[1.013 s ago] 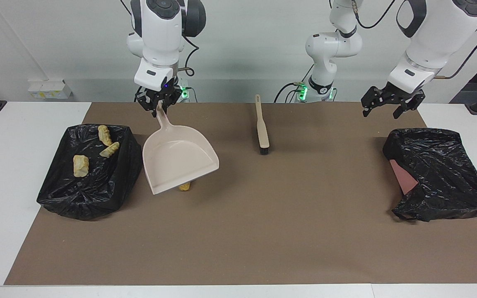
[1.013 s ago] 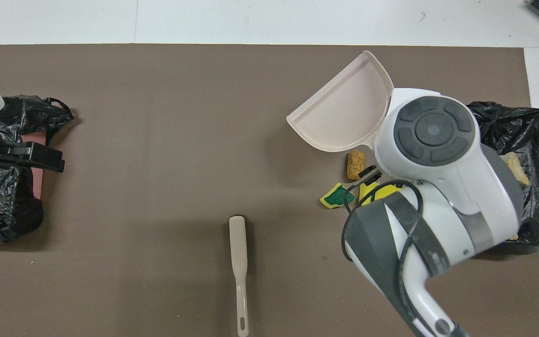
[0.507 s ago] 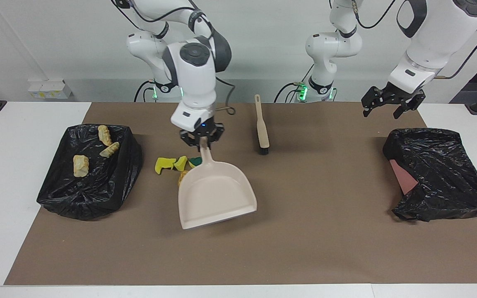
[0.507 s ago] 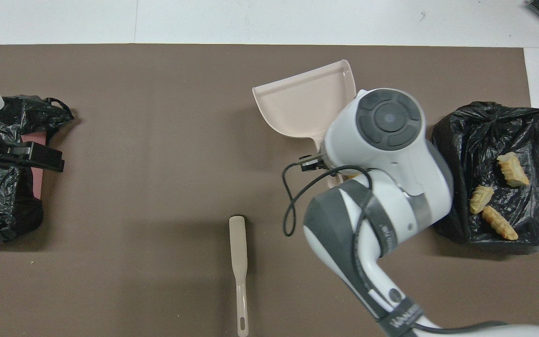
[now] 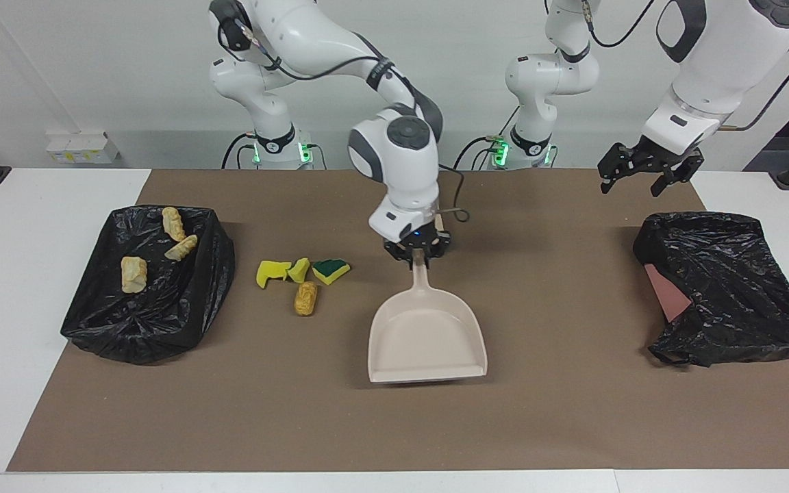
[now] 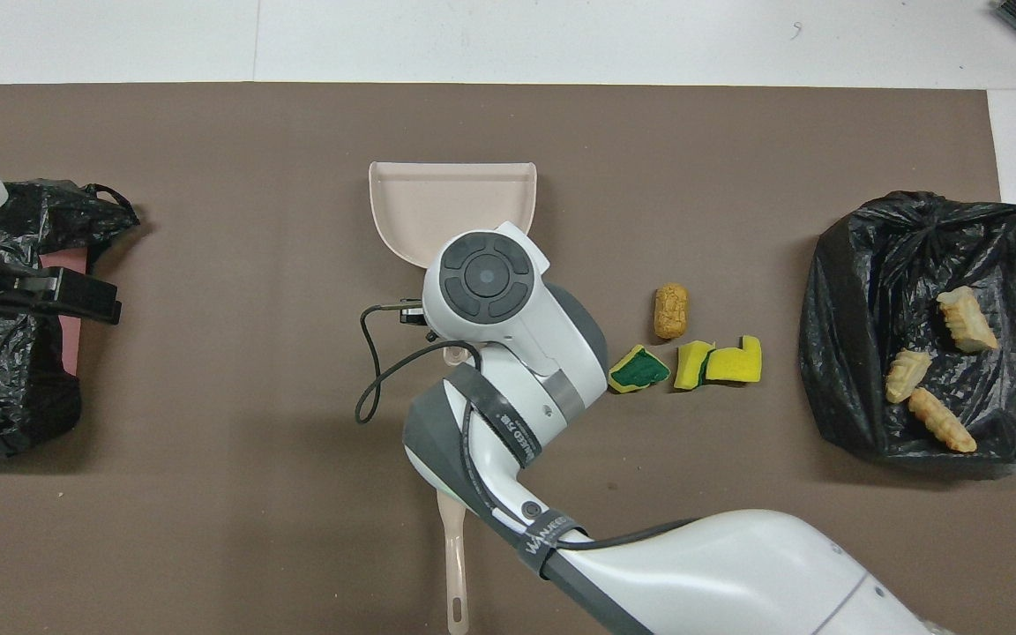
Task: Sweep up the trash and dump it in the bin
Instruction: 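Bring the dustpan back with the right gripper and set it down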
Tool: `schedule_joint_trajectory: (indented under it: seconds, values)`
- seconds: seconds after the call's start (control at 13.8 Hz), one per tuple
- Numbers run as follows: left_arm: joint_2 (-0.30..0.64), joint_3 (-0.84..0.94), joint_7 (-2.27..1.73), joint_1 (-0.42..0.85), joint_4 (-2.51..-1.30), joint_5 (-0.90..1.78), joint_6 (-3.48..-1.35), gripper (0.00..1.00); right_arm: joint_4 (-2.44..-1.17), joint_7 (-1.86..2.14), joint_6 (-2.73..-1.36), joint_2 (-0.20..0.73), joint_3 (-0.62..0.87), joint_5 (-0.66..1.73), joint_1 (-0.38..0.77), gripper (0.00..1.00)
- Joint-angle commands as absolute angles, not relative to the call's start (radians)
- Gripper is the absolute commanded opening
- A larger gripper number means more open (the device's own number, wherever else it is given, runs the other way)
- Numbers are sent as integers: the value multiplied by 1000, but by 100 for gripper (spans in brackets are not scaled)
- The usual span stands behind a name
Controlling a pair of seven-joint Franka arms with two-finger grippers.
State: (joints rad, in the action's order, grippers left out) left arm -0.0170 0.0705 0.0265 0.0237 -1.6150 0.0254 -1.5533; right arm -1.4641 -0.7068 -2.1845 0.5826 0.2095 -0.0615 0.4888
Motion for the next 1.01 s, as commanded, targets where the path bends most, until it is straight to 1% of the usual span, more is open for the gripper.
schedule_joint_trajectory:
  seconds: [0.0,0.07,0.14,0.22,0.36,0.43,0.58,0.65,0.8,0.94]
  values:
    - [-14,80,34,12,-1601,9,-1537,100,-1411,-735,-2238,652,210,-54,509,9]
    - [-15,80,34,12,-1601,9,-1537,100,-1413,-735,-2244,653,210,-67,509,51]
    - [-14,80,34,12,-1601,9,-1537,100,-1411,-732,-2231,644,210,-112,512,100]
    - [-15,80,34,12,-1601,9,-1537,100,-1417,-724,-2211,623,210,-129,503,100]
    - [-15,80,34,12,-1601,9,-1537,100,-1454,-691,-2099,513,212,-118,492,100]
    - [-14,80,34,12,-1601,9,-1537,100,-1506,-684,-2077,455,215,-111,492,100]
    - [-15,80,34,12,-1601,9,-1537,100,-1648,-684,-2074,335,219,-86,508,100]
    - [-15,80,34,12,-1601,9,-1537,100,-1716,-690,-2075,290,232,-80,515,100]
    - [-15,80,34,12,-1601,9,-1537,100,-1826,-701,-2079,224,256,-48,531,100]
    - [-14,80,34,12,-1601,9,-1537,100,-1948,-698,-2103,157,268,39,558,100]
